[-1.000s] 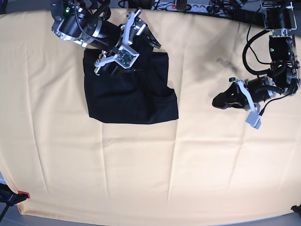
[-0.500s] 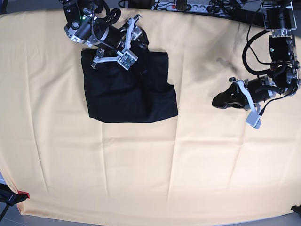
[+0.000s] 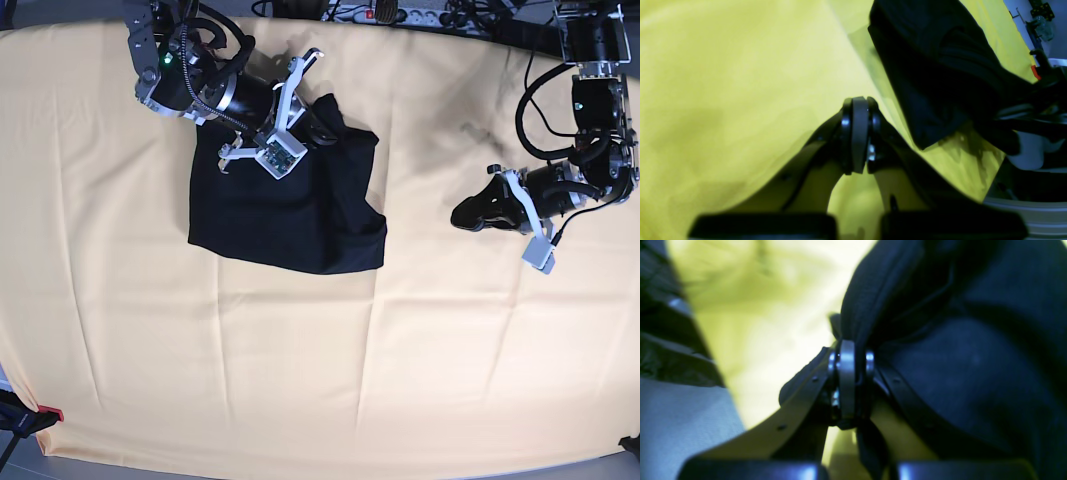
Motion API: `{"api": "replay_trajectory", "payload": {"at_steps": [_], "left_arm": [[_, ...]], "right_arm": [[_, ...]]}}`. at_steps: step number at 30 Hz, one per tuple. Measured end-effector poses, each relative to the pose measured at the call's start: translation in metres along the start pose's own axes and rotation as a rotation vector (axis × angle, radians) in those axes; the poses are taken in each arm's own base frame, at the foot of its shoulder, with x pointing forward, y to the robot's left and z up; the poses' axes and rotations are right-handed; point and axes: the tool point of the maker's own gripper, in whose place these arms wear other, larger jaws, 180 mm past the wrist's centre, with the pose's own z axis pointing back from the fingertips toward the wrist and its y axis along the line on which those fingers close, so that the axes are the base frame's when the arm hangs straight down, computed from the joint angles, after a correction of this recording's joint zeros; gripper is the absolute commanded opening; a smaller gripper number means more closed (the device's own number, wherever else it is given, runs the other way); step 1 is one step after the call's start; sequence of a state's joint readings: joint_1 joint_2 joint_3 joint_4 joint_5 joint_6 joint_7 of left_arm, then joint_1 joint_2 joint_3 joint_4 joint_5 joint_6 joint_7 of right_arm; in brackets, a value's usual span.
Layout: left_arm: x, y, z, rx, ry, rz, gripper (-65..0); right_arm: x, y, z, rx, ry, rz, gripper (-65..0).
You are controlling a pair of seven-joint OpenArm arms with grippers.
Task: Fold the T-shirt properly
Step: 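Grasp the collar end with the right gripper and fold it over the stack, then grasp the folded bundle with both grippers and square it up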
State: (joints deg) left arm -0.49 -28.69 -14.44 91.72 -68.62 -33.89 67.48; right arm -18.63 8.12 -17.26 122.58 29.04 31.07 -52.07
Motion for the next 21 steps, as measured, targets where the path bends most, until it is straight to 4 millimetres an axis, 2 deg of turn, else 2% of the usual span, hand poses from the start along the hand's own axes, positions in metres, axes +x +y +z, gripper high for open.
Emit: {"api": "replay_trajectory", "payload": {"at_steps": [4, 6, 9, 11, 17, 21], "left_arm": [[0.0, 0.0, 0.0, 0.0, 0.0, 0.0, -65.0], [0.0, 0.0, 0.0, 0.0, 0.001, 0.0, -65.0], [0.0, 0.0, 0.0, 0.0, 0.0, 0.0, -65.0], [0.0, 0.0, 0.0, 0.0, 0.0, 0.0, -65.0], [0.0, 0.0, 0.0, 0.0, 0.0, 0.0, -65.0], [-0.003, -0.006, 0.0, -0.032, 0.018, 0.011, -65.0]], "right_arm": [[0.019, 0.009, -0.004, 0.035, -0.064, -0.001, -64.5], [0.023, 0.01, -0.007, 0.029, -0.076, -0.008, -56.0], [0.03, 0.012, -0.01, 0.021, -0.096, -0.014, -38.0], [0.03, 0.011, -0.013, 0.007, -0.087, 0.022, -31.3], [0.033, 0.017, -0.012, 0.035, -0.102, 0.033, -30.5], [0.055, 0.03, -0.012, 0.093, -0.209, 0.076, -30.7]]}}
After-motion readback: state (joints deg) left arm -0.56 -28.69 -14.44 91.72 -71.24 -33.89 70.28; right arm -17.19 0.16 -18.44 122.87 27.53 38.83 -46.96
